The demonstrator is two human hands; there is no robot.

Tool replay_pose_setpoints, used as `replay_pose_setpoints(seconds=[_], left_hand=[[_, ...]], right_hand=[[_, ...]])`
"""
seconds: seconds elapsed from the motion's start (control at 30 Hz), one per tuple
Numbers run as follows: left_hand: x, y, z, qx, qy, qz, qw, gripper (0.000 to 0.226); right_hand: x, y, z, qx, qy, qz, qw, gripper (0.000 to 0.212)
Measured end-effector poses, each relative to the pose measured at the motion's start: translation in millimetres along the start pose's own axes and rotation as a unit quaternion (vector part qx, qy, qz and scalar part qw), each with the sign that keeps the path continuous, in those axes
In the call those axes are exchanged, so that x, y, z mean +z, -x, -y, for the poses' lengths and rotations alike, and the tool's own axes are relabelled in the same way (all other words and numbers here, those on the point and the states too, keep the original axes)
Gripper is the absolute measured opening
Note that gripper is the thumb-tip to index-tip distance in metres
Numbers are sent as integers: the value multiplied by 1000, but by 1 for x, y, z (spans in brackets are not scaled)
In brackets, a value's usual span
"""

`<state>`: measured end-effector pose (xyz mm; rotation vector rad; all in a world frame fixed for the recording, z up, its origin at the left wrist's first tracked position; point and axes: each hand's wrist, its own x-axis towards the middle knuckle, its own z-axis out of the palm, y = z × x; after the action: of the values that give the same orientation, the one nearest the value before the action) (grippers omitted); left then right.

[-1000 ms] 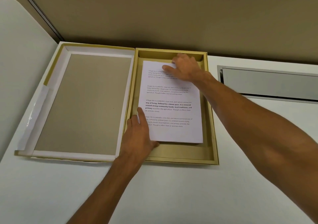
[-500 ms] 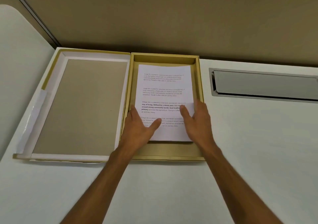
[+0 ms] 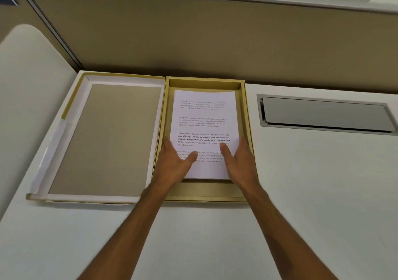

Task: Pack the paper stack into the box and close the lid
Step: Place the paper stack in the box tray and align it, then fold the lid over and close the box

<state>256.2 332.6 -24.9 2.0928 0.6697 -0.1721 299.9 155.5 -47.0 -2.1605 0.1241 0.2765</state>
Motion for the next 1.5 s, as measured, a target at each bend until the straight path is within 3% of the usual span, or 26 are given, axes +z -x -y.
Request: replay_pose_setpoints(seconds=[0.13, 0.23, 0.3, 0.4, 0.47, 0.53, 0.67, 0.8, 1.0, 1.17, 1.33, 1.5], left_hand=[[-17, 23, -10, 19, 23, -39, 999, 71], [-32, 47, -3, 23, 69, -162, 984, 47], [-37, 66, 13, -4, 125, -245, 961, 25], [-39, 92, 45, -110, 228, -296, 921, 9], [-39, 102, 63, -209, 293, -319, 877, 10], [-40, 103, 76, -297, 355, -321, 826, 25], [-44, 91, 89, -354, 422, -305, 777, 48], [-53, 81, 91, -355, 457, -281, 766, 22], [-58, 76, 94, -357, 518, -255, 735, 18], [-59, 77, 102, -341, 500, -242, 758, 16], [-61, 84, 109, -276, 525, -245, 767, 49], [-56, 96, 103, -181, 516, -266, 794, 54]], right_hand=[[-9, 15, 3, -40, 54, -16, 998, 67], [-8, 48, 6, -101, 106, -29, 989, 65], [0, 73, 2, -132, 132, -3, 982, 65], [18, 114, -12, -163, 168, 53, 971, 64], [31, 138, -22, -210, 221, 48, 951, 63], [43, 152, -28, -241, 284, 42, 927, 61], [54, 163, -30, -246, 377, 39, 892, 61], [57, 169, -28, -224, 401, 41, 887, 66], [57, 174, -24, -217, 379, 7, 900, 64], [57, 174, -23, -232, 385, -43, 892, 69], [56, 173, -24, -249, 396, -75, 881, 59], [59, 171, -31, -274, 404, -103, 867, 56]])
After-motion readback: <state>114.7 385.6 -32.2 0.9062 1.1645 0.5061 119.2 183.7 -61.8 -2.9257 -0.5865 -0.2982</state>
